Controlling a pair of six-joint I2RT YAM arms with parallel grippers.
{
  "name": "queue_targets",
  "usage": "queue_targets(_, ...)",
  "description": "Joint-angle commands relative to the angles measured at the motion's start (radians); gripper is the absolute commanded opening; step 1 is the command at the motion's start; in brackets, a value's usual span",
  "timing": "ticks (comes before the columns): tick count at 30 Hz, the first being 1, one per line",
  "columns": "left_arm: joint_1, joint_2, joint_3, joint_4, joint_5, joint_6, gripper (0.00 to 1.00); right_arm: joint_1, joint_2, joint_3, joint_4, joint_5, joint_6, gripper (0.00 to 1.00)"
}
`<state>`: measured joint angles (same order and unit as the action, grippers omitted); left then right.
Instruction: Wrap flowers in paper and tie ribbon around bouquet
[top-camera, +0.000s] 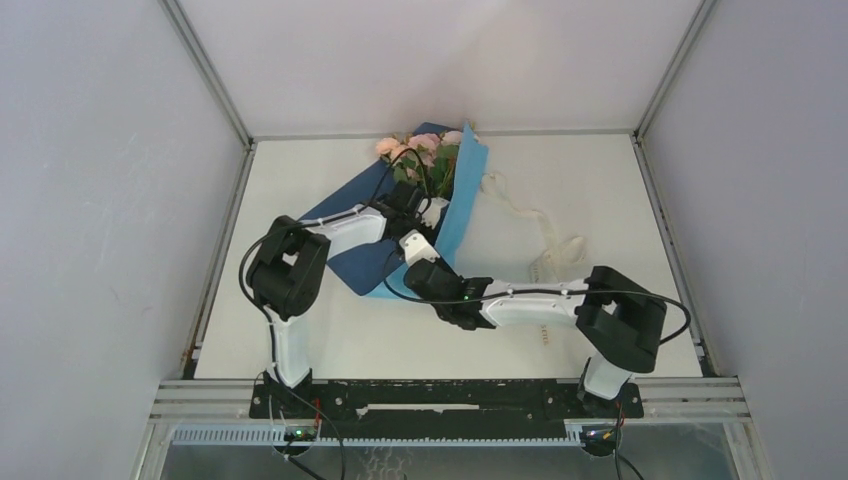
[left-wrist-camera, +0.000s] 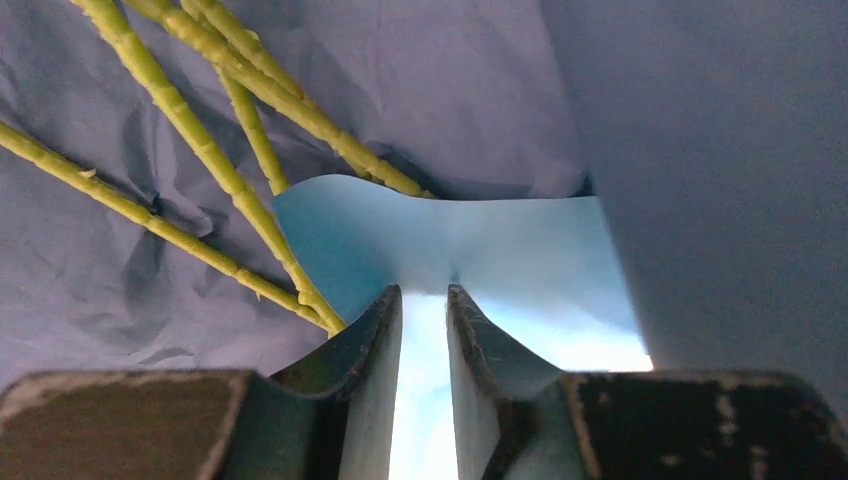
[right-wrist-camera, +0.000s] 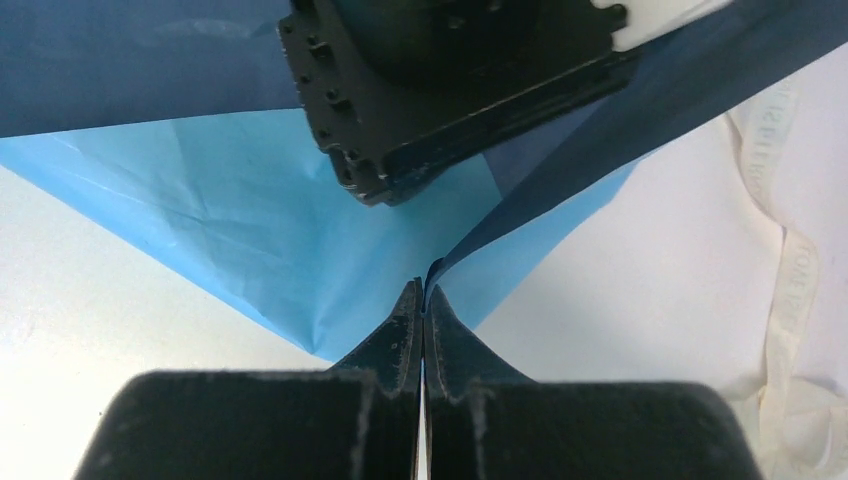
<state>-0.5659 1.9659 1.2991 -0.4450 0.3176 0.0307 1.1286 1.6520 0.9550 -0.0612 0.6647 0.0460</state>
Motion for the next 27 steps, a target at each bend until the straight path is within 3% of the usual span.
queue_targets(1, 0.047, 0.037, -0.006, -0.008, 0.017, -0.023, 0.29, 0.013, 0.063, 0.050, 0.108, -0.049, -0.071, 0.00)
queue_targets(6, 0.121, -0.045, -0.014, -0.006, 0.139, -0.065, 0.36, 0.009, 0.153, 0.069, 0.115, -0.090, -0.074, 0.00)
queue_targets(17, 0.299, -0.231, 0.032, -0.034, 0.344, -0.035, 0.76, 0.014, 0.221, 0.069, 0.110, -0.094, -0.080, 0.00)
queue_targets(22, 0.304, -0.276, -0.028, 0.107, 0.484, -0.166, 0.92, 0.020, 0.229, 0.070, 0.109, -0.082, -0.081, 0.00)
queue_targets(27, 0.290, -0.202, -0.018, 0.134, 0.469, -0.232, 1.00, 0.022, 0.224, 0.069, 0.105, -0.075, -0.086, 0.00)
